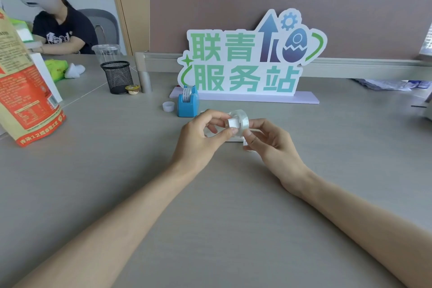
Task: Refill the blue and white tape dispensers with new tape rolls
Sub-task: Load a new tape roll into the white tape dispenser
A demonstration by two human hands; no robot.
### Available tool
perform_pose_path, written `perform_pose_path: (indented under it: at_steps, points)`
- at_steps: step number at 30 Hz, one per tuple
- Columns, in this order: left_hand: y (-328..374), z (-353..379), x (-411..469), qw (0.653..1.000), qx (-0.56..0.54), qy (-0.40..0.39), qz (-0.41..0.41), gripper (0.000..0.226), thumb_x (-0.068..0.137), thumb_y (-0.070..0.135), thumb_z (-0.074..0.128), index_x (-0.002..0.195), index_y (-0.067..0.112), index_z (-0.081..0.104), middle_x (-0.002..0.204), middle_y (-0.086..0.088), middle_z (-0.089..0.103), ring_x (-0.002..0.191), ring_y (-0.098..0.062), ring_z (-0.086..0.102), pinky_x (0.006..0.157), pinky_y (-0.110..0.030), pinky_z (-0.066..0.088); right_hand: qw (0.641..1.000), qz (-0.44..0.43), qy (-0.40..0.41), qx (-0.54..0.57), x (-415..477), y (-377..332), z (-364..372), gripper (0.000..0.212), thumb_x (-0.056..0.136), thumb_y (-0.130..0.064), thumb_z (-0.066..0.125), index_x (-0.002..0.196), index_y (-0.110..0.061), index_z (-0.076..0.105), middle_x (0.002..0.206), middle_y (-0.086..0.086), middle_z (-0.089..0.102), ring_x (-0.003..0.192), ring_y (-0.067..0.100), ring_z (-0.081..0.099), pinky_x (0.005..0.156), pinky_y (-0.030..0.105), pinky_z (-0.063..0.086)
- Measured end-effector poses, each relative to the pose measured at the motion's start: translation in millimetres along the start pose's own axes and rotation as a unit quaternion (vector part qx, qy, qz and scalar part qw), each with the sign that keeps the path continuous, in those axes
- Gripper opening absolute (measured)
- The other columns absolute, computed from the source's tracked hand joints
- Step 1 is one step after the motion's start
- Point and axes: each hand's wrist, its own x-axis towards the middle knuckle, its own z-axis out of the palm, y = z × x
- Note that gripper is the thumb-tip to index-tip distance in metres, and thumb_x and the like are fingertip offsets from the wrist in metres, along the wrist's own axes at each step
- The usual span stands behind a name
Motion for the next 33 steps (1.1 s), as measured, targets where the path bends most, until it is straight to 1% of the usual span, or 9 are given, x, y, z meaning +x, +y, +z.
perform_pose_path:
  at_steps: [3, 4, 8, 12, 16, 22, 28, 30, 33]
  points:
    - [0.7, -1.3, 0.2, 1.0, 0.002, 0.002, -0.001, 0.019, 0.077, 0.022, 0.076, 0.095, 0.023, 0.07, 0.073, 0.026, 0.067, 0.076, 0.003, 0.054, 0.064, -0.01, 0.039, 1.0, 0.006, 0.01, 0.0, 0.7, -0.1, 0.6, 0.018, 0.096, -0.017, 0.057, 0.108, -0.007, 0.066, 0.103, 0.014, 0.071, 0.089, 0.014, 0.06, 0.09, 0.038, 0.053]
    - [1.7, -1.2, -0.4, 1.0, 0.003, 0.002, 0.001, 0.019, 0.078, 0.021, 0.076, 0.095, 0.022, 0.07, 0.073, 0.023, 0.067, 0.075, 0.004, 0.055, 0.064, -0.009, 0.039, 1.0, 0.007, 0.014, -0.001, 0.7, -0.1, 0.8, 0.018, 0.096, -0.018, 0.058, 0.107, -0.007, 0.067, 0.104, 0.014, 0.071, 0.088, 0.013, 0.061, 0.091, 0.04, 0.053]
    - [6.8, -1.8, -2.1, 1.0, 0.015, -0.001, 0.012, 0.016, 0.079, 0.018, 0.075, 0.094, 0.017, 0.071, 0.077, 0.017, 0.067, 0.075, 0.008, 0.054, 0.062, -0.007, 0.038, 1.0, -0.016, 0.016, -0.02, -0.2, -1.9, 1.8, 0.016, 0.095, -0.014, 0.059, 0.102, -0.003, 0.067, 0.093, -0.004, 0.072, 0.081, 0.003, 0.066, 0.083, 0.026, 0.057]
    - [7.6, -4.1, -2.3, 1.0, 0.03, 0.002, 0.007, 0.013, 0.078, 0.019, 0.076, 0.09, 0.02, 0.071, 0.077, 0.016, 0.068, 0.073, 0.007, 0.054, 0.063, -0.006, 0.038, 0.998, -0.033, 0.015, -0.045, -1.6, -2.3, 0.5, 0.016, 0.094, -0.013, 0.06, 0.104, -0.004, 0.068, 0.094, 0.003, 0.074, 0.08, 0.007, 0.065, 0.081, 0.031, 0.055]
    - [7.1, -5.2, -0.6, 1.0, 0.028, 0.01, -0.001, 0.013, 0.077, 0.018, 0.076, 0.089, 0.02, 0.071, 0.076, 0.015, 0.068, 0.073, 0.005, 0.057, 0.064, -0.004, 0.038, 0.997, -0.038, 0.006, -0.061, -3.0, -2.6, 1.3, 0.017, 0.092, -0.011, 0.064, 0.105, -0.004, 0.07, 0.097, 0.0, 0.074, 0.078, -0.005, 0.066, 0.084, 0.025, 0.054]
    - [4.4, -3.0, -0.6, 0.999, 0.02, -0.017, 0.019, 0.017, 0.077, 0.016, 0.076, 0.094, 0.018, 0.073, 0.088, 0.006, 0.072, 0.077, 0.001, 0.06, 0.065, -0.004, 0.038, 0.999, -0.034, 0.012, -0.026, -3.9, -3.5, 0.5, 0.018, 0.091, -0.011, 0.065, 0.106, -0.004, 0.07, 0.099, 0.0, 0.076, 0.081, -0.003, 0.068, 0.076, 0.016, 0.052]
    - [-0.4, -4.4, 1.6, 0.997, 0.061, -0.02, 0.049, 0.018, 0.077, 0.019, 0.076, 0.094, 0.021, 0.073, 0.089, 0.004, 0.071, 0.081, -0.008, 0.063, 0.065, -0.007, 0.039, 0.999, -0.039, 0.005, -0.021, -5.0, -6.8, 0.5, 0.017, 0.091, -0.011, 0.064, 0.105, -0.015, 0.074, 0.088, -0.016, 0.076, 0.074, -0.008, 0.065, 0.075, 0.01, 0.049]
    - [-1.1, -4.5, 1.5, 0.995, 0.074, -0.021, 0.061, 0.018, 0.077, 0.018, 0.077, 0.094, 0.021, 0.073, 0.089, 0.004, 0.07, 0.082, -0.008, 0.064, 0.065, -0.006, 0.038, 0.999, -0.036, 0.005, -0.022, -5.1, -6.9, 1.1, 0.017, 0.091, -0.012, 0.065, 0.105, -0.015, 0.075, 0.09, -0.015, 0.077, 0.078, -0.007, 0.066, 0.077, 0.013, 0.051]
    - [-1.0, -4.8, 1.5, 0.997, 0.051, -0.023, 0.053, 0.017, 0.078, 0.019, 0.076, 0.094, 0.02, 0.074, 0.09, 0.004, 0.071, 0.084, -0.008, 0.065, 0.068, -0.013, 0.044, 0.999, -0.025, 0.008, -0.025, -4.4, -6.4, 1.3, 0.019, 0.091, -0.016, 0.065, 0.107, -0.014, 0.075, 0.099, -0.006, 0.077, 0.091, 0.003, 0.067, 0.091, 0.029, 0.056]
